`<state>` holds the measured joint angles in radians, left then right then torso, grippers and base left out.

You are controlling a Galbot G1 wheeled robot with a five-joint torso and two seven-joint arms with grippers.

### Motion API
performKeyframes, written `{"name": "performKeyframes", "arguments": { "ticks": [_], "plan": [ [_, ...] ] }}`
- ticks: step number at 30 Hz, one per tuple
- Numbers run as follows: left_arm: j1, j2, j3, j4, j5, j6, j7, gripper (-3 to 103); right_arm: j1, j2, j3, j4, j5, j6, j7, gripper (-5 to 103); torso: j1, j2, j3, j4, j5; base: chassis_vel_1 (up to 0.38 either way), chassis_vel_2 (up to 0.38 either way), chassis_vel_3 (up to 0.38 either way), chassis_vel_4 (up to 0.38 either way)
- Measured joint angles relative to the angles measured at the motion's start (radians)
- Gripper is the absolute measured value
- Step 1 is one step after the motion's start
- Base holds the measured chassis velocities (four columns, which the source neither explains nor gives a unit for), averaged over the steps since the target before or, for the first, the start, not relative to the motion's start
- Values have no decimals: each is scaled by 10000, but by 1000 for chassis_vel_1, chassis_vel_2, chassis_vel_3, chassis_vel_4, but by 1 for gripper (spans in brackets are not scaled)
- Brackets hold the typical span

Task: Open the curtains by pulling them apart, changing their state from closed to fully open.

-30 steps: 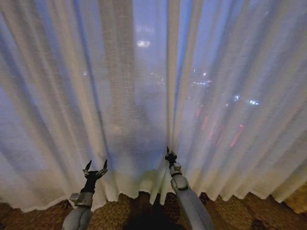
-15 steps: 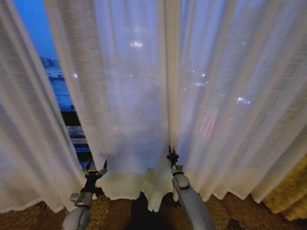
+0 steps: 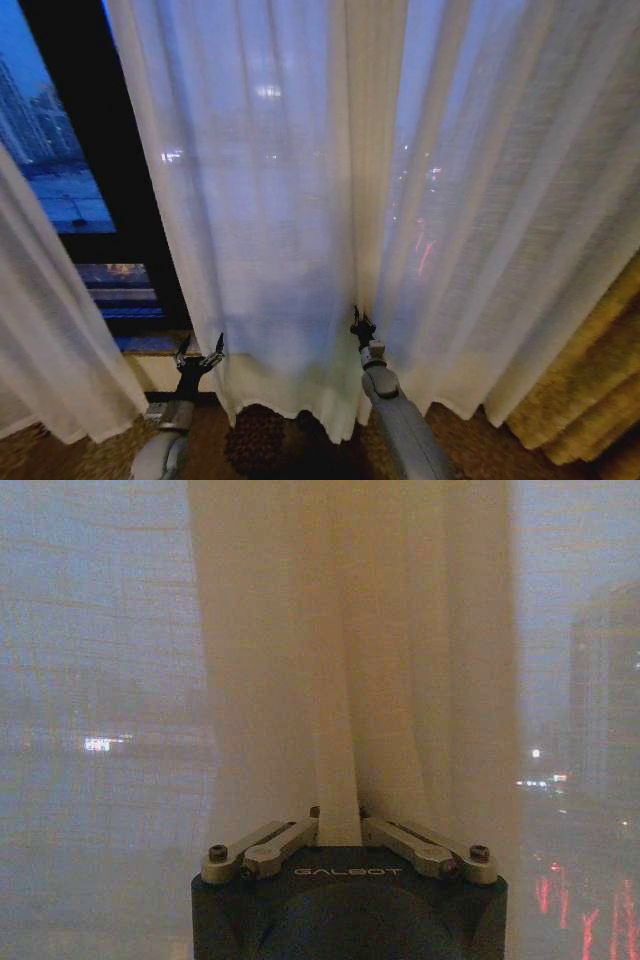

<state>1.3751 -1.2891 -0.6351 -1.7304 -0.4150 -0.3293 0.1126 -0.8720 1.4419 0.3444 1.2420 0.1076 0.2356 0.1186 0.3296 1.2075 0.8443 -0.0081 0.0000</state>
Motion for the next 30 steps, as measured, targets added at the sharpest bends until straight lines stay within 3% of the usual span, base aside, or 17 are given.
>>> {"name": "performKeyframes", "arguments": {
  "ticks": [30],
  "plan": [
    [1,0,-1,0,1,1,0,100,-286,-263,106,297,290,114,-20,0,-2,0,0,2,-5,-353,-353,347,360]
  ]
}}
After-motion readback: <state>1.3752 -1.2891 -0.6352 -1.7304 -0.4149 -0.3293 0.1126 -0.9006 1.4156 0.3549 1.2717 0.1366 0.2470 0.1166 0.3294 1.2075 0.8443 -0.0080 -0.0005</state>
